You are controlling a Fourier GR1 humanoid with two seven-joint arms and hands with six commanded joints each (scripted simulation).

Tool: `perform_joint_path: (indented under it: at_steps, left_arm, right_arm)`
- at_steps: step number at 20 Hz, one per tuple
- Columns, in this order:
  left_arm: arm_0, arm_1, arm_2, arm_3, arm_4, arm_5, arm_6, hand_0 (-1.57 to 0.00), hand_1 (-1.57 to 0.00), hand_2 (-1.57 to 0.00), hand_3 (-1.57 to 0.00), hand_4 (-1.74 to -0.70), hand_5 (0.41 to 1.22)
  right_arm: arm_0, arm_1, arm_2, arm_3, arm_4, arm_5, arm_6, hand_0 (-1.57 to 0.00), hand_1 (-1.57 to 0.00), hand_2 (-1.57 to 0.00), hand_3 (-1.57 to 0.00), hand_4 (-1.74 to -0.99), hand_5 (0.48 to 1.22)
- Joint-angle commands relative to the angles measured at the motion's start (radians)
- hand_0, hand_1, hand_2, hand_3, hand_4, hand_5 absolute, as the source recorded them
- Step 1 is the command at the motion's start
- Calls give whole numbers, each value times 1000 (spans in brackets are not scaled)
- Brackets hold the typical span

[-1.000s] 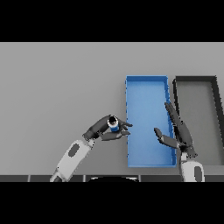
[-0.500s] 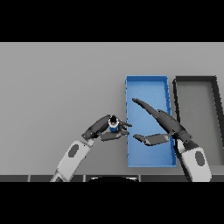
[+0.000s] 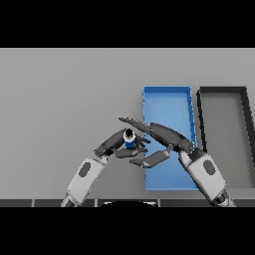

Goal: Pick up the blue pipe and place it into the blue bin.

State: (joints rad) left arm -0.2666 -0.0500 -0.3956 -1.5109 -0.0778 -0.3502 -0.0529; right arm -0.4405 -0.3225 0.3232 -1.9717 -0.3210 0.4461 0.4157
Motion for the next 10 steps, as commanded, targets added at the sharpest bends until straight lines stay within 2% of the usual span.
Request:
perform_joint_path:
  at_steps: [1, 4, 6, 7, 8, 9, 10]
  left_arm:
    - [4, -6, 3, -5, 5, -6, 4, -1571, -1571, -1571, -1571, -1469, 1221]
    - [22, -6, 11, -24, -22, -11, 5, -1571, -1571, -1571, -1571, -1469, 1221]
    - [24, -9, 14, -22, -38, -20, 3, -1571, -1571, -1571, -1571, -1467, 1221]
    - [20, -10, 25, -20, -41, -22, 24, -1571, -1571, -1571, -1571, -1465, 1221]
    - [15, -17, 29, -23, -44, -24, 35, -1571, -1571, -1571, -1571, -1462, 1221]
    - [15, -21, 35, -22, -40, -30, 28, -1571, -1571, -1571, -1571, -1517, 1221]
    - [25, -25, 27, -26, -43, -37, 62, -1571, -1571, -1571, -1571, -1560, 1221]
  right_arm:
    - [-31, 15, 14, 22, 14, 2, 13, -7, -16, -66, 1, -1223, 540]
    - [-88, 44, 32, 75, 16, 15, 42, -23, -32, -83, 1, -1186, 521]
    - [-122, 62, 44, 108, 25, 26, 50, -34, -55, -110, -7, -1192, 507]
    - [-139, 70, 48, 123, 25, 32, 57, -69, -108, -166, -44, -1204, 497]
    - [-156, 74, 51, 137, 26, 39, 63, -168, -218, -261, -128, -1233, 487]
    - [-160, 78, 51, 155, 28, 53, 48, -323, -362, -377, -242, -1278, 485]
    - [-166, 85, 56, 160, 23, 61, 44, -507, -530, -538, -401, -1331, 489]
